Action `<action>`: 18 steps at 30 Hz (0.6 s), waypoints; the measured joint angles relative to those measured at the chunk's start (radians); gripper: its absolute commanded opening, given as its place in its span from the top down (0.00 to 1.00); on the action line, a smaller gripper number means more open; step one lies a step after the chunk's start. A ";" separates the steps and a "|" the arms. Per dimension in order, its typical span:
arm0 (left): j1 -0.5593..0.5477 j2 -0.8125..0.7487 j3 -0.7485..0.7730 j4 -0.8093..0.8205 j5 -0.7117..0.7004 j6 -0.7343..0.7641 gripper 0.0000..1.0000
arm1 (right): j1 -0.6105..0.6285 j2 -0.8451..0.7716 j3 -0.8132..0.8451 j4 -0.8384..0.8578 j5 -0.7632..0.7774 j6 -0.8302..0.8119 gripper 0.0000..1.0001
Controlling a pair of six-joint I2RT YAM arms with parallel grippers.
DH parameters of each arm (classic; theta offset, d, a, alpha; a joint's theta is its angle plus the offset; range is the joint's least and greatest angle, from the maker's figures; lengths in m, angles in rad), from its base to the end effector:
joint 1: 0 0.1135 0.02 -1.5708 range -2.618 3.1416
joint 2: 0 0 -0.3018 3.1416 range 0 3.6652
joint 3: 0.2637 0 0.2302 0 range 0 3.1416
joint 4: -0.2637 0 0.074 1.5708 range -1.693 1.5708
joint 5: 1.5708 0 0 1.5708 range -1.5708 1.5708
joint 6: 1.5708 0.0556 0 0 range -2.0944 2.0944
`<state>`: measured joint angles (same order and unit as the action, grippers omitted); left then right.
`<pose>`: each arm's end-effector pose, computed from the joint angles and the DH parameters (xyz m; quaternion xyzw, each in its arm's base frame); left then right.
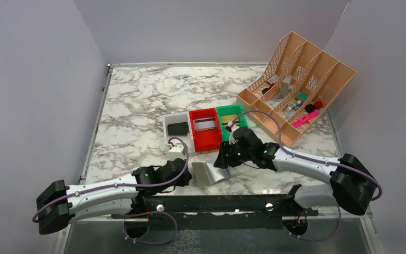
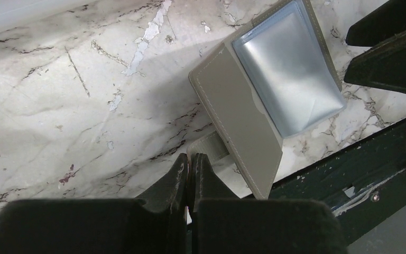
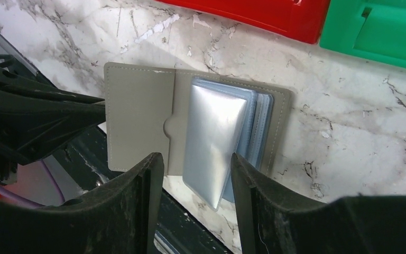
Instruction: Take the credit cards out of the card holder
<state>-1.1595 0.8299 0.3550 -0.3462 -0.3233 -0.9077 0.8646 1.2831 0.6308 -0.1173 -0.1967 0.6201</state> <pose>0.0673 -0.1100 0.1952 0.0569 0.9186 -0.2338 0.3136 0.1473 0.1894 0.2262 -0.1497 0.9049 0.3290 0.2249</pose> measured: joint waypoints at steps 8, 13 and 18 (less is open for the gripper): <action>0.000 0.000 0.000 -0.001 0.000 0.004 1.00 | 0.000 0.075 0.000 -0.011 -0.045 -0.002 0.47; 0.000 0.000 0.000 -0.001 0.000 0.007 1.00 | 0.000 0.098 0.000 -0.018 -0.068 -0.008 0.51; 0.000 0.001 0.000 -0.002 0.000 0.010 1.00 | 0.000 0.098 0.000 0.004 -0.119 -0.011 0.51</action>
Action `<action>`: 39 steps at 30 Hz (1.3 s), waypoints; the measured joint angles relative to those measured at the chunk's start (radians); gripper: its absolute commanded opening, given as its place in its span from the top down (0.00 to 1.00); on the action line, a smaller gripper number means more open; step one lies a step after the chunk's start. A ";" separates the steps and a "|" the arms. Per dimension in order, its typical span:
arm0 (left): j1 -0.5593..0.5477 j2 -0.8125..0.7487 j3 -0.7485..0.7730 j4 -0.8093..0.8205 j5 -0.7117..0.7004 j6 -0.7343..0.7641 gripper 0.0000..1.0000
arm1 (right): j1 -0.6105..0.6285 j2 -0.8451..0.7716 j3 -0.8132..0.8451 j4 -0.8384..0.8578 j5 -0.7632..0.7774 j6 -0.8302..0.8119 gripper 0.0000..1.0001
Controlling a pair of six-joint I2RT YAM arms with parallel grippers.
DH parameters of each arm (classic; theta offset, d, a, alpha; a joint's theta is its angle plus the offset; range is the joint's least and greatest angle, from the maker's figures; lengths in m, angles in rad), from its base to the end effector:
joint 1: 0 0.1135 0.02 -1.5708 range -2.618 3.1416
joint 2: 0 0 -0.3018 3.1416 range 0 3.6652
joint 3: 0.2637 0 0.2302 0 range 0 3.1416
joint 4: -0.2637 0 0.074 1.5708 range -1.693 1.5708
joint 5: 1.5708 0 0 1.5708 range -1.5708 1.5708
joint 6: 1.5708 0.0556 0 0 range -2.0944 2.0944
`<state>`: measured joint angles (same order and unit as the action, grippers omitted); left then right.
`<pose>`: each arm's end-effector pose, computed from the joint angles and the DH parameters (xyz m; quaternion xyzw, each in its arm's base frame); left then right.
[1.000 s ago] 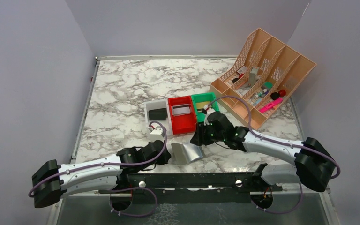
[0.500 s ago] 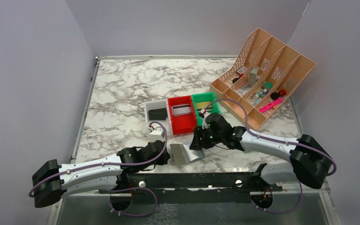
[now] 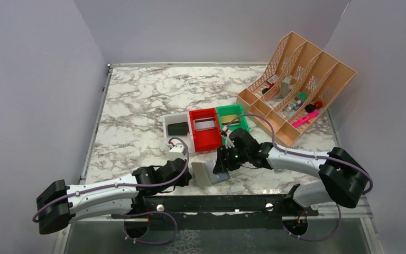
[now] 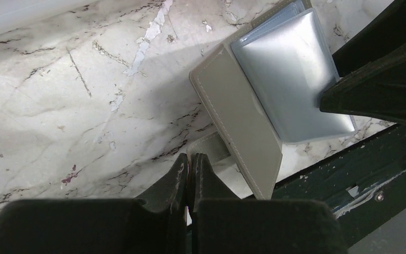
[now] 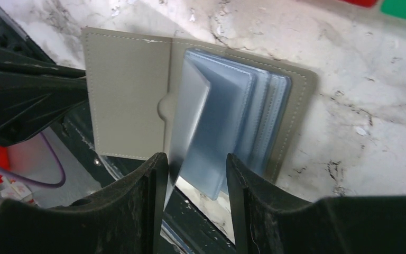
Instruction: Take the credit cards out of the card holder
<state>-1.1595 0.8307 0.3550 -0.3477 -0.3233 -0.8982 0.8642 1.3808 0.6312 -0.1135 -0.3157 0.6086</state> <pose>0.0672 -0.1100 0.1950 0.0615 0.9187 -0.2314 0.3142 0.1486 0.2006 0.2060 -0.1721 0.9119 0.3391 0.1545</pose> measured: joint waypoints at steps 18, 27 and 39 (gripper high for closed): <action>0.000 0.025 0.000 -0.006 0.000 0.010 1.00 | 0.015 0.000 -0.001 0.136 -0.119 0.023 0.50; 0.000 0.034 0.000 -0.011 -0.001 0.013 0.99 | 0.053 0.096 0.008 0.229 -0.174 0.030 0.50; 0.000 0.038 0.002 -0.039 -0.020 0.005 0.78 | 0.091 0.242 0.066 0.352 -0.254 0.048 0.45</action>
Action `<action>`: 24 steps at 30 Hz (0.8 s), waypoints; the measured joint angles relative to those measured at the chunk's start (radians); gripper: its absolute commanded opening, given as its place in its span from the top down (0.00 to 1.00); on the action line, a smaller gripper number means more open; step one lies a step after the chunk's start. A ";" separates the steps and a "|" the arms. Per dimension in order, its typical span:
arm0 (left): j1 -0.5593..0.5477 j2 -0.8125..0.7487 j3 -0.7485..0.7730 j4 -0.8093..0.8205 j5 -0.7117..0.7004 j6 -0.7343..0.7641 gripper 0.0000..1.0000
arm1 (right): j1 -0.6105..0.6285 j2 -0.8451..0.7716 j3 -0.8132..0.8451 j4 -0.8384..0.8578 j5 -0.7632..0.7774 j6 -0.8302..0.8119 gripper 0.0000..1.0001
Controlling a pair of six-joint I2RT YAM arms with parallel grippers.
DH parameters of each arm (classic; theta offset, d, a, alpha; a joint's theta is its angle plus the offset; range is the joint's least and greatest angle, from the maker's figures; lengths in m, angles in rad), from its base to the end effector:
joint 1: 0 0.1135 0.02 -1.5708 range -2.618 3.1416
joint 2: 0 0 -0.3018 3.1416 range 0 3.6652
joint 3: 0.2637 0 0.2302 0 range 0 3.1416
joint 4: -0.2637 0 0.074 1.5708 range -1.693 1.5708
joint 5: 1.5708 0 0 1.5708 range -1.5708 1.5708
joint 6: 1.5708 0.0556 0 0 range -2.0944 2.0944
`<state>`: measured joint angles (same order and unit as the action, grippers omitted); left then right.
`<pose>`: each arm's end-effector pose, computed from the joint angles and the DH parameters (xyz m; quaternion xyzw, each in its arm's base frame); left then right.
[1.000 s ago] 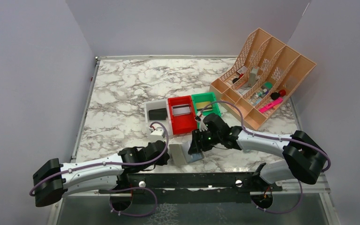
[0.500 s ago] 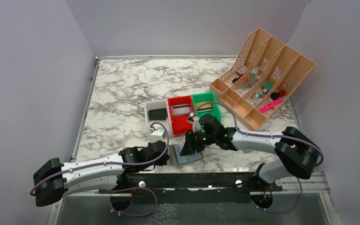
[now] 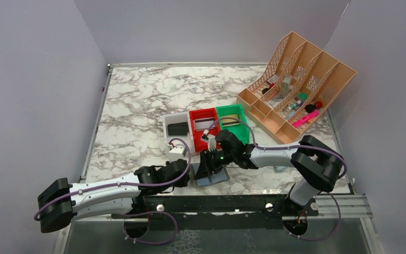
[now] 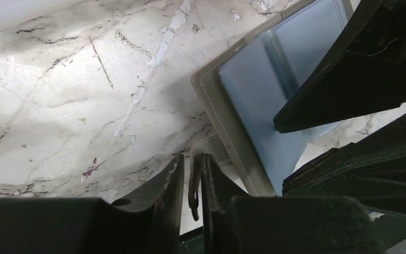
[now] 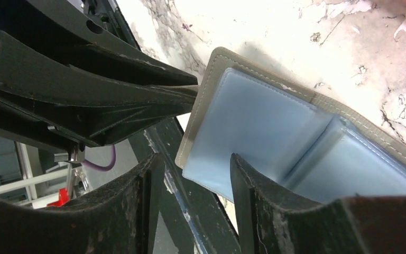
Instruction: Take the credit cards out of the card holder
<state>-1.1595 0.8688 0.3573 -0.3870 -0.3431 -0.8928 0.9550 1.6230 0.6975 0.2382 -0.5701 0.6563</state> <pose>0.0679 -0.1089 0.1886 0.0679 0.9294 -0.1945 0.3062 0.1550 0.2710 0.1968 -0.2480 0.8400 0.4720 0.1008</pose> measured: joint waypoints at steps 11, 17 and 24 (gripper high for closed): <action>0.000 0.015 0.007 -0.012 -0.017 -0.006 0.81 | 0.001 -0.037 -0.011 0.072 0.005 0.018 0.55; 0.000 0.016 0.008 -0.012 -0.018 -0.007 0.82 | 0.002 -0.112 -0.013 0.004 0.143 0.023 0.74; 0.000 0.025 0.008 -0.012 -0.020 -0.008 0.84 | 0.002 -0.116 -0.050 0.000 0.174 0.024 0.82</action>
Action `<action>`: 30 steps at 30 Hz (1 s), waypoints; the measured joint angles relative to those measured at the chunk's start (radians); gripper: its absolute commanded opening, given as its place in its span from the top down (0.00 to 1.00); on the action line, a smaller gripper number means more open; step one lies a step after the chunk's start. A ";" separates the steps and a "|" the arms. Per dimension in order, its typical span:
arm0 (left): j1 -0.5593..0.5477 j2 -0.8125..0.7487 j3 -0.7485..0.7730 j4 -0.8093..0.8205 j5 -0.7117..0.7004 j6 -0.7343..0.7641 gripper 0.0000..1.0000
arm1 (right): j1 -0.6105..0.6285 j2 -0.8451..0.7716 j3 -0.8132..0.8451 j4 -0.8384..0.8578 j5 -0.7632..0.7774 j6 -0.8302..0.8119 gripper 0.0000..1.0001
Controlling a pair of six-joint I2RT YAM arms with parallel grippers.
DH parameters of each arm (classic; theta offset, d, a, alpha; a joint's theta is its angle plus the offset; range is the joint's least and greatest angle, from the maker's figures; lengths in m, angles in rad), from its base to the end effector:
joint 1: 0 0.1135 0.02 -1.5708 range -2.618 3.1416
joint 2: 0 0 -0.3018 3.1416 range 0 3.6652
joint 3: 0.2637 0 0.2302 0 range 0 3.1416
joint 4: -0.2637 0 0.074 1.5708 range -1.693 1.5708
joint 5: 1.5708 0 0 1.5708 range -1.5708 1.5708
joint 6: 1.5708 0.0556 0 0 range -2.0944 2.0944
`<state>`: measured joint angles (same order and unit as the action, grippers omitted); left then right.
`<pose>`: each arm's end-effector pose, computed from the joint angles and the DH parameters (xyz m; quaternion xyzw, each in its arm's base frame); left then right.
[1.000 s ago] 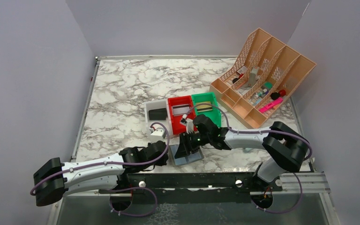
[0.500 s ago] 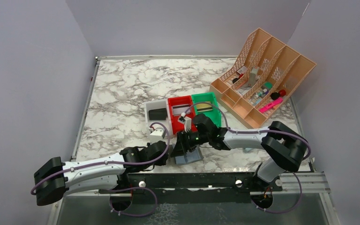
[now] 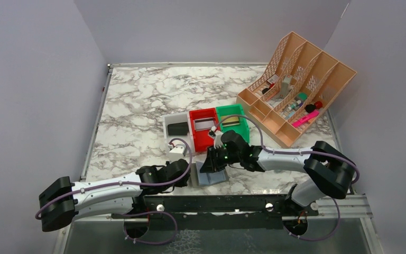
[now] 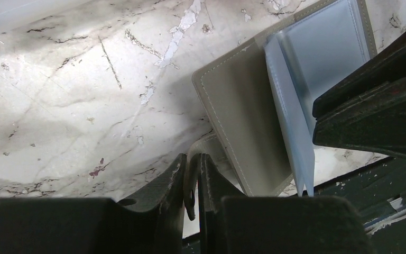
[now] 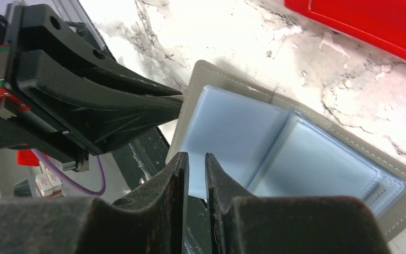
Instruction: Take the credit cards out of the card holder
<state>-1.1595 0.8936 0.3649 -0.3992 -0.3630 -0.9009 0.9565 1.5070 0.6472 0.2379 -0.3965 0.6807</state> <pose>0.0695 -0.1100 0.1876 0.0638 0.9328 -0.1783 0.3068 0.1514 0.2519 0.2125 -0.2090 0.8515 0.4468 0.1781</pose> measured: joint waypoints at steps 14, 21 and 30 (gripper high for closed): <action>0.001 -0.008 0.009 -0.015 -0.018 0.006 0.33 | 0.074 0.138 -0.013 0.023 0.116 0.038 0.86; 0.004 -0.071 0.037 -0.067 -0.044 0.007 0.27 | 0.109 0.141 -0.007 0.030 0.195 0.093 0.85; 0.004 -0.125 0.182 -0.093 -0.081 0.026 0.34 | 0.116 0.134 -0.019 0.044 0.234 0.139 0.83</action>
<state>-1.1557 0.7685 0.5468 -0.4923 -0.4442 -0.8749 1.0721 1.6409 0.6285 0.2821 -0.1623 0.8200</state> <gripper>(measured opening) 0.722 0.160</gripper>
